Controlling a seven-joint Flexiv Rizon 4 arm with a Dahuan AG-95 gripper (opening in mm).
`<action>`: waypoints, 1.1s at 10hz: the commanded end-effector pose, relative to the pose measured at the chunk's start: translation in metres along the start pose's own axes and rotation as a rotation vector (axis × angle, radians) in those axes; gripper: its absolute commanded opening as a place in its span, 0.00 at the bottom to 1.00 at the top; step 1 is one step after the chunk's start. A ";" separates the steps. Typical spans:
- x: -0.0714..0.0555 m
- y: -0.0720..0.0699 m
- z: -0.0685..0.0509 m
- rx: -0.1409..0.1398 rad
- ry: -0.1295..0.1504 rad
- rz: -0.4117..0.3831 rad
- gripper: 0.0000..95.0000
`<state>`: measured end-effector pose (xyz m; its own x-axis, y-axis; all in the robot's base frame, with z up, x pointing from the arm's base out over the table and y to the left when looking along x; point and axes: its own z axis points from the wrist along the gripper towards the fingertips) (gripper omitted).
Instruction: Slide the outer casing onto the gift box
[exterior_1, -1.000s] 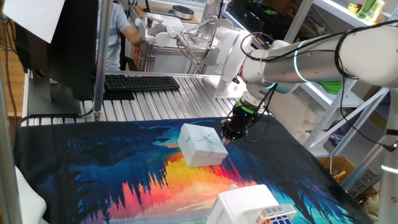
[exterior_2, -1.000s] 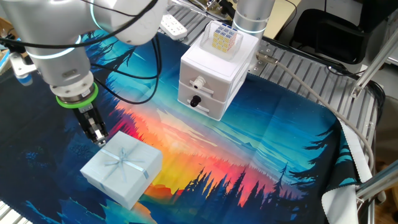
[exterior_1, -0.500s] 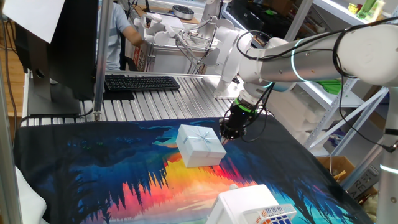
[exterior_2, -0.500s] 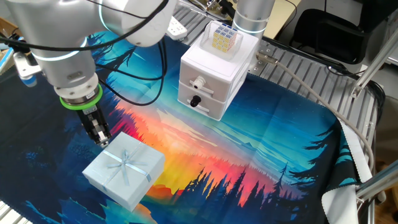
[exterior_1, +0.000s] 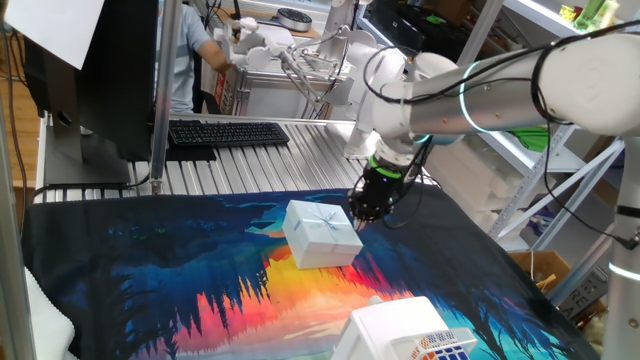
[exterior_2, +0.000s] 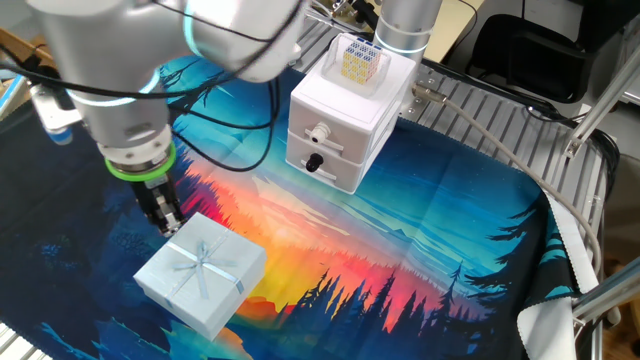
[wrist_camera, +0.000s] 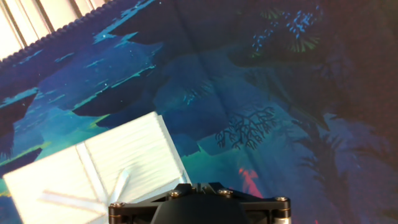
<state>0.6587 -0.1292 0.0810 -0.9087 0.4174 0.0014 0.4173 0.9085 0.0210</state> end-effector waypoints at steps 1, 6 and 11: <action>-0.004 0.006 -0.008 -0.014 0.026 0.039 0.00; -0.010 0.019 -0.025 0.001 0.043 0.100 0.00; -0.013 0.021 -0.021 0.009 -0.005 0.106 0.00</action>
<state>0.6759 -0.1155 0.1036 -0.8596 0.5109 0.0094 0.5110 0.8594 0.0159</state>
